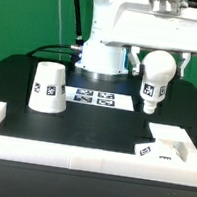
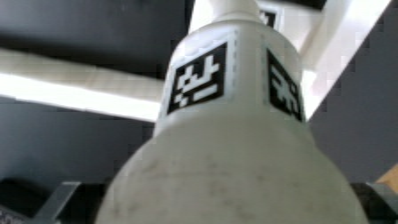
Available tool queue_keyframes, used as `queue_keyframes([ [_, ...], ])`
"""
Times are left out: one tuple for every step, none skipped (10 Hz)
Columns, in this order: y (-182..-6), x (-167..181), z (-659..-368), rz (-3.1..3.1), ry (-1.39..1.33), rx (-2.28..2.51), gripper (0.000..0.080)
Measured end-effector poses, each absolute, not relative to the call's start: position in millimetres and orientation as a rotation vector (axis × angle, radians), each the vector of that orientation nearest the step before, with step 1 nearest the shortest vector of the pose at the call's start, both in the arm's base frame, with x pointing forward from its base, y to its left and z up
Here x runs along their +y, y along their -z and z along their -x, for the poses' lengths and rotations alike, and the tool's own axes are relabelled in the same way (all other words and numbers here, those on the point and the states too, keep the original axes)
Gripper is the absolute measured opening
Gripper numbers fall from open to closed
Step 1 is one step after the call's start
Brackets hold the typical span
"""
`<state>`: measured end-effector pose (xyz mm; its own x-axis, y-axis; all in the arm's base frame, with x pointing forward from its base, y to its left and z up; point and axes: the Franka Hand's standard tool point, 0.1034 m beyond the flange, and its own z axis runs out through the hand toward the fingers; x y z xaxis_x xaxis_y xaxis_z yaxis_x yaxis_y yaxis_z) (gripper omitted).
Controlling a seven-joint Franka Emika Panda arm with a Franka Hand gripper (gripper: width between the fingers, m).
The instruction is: Assemble lamp
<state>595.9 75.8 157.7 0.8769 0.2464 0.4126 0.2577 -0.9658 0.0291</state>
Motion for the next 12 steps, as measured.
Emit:
queue_keyframes([
  [-160.7, 79.6, -602.4, 3.011, 0.677, -0.411, 0.0576],
  [-158.2, 78.5, -600.5, 3.013, 0.67, -0.409, 0.0576],
  [-157.9, 78.4, -600.4, 3.014, 0.67, -0.409, 0.0576],
  [-157.7, 78.5, -600.3, 3.014, 0.669, -0.409, 0.0576],
  [-157.3, 78.5, -600.2, 3.014, 0.668, -0.409, 0.0576],
  [-157.9, 79.6, -601.6, 3.013, 0.671, -0.415, 0.0576],
  [-161.6, 84.7, -611.4, 3.005, 0.694, -0.434, 0.0576],
  [-163.4, 87.7, -626.6, 2.993, 0.746, -0.534, 0.0576],
  [-161.3, 89.1, -632.7, 2.988, 0.763, -0.581, 0.0576],
  [-160.5, 88.8, -631.5, 2.989, 0.76, -0.578, 0.0576],
  [-159.9, 88.8, -631.3, 2.989, 0.758, -0.578, 0.0576],
  [-159.4, 88.8, -631.1, 2.989, 0.757, -0.579, 0.0576],
])
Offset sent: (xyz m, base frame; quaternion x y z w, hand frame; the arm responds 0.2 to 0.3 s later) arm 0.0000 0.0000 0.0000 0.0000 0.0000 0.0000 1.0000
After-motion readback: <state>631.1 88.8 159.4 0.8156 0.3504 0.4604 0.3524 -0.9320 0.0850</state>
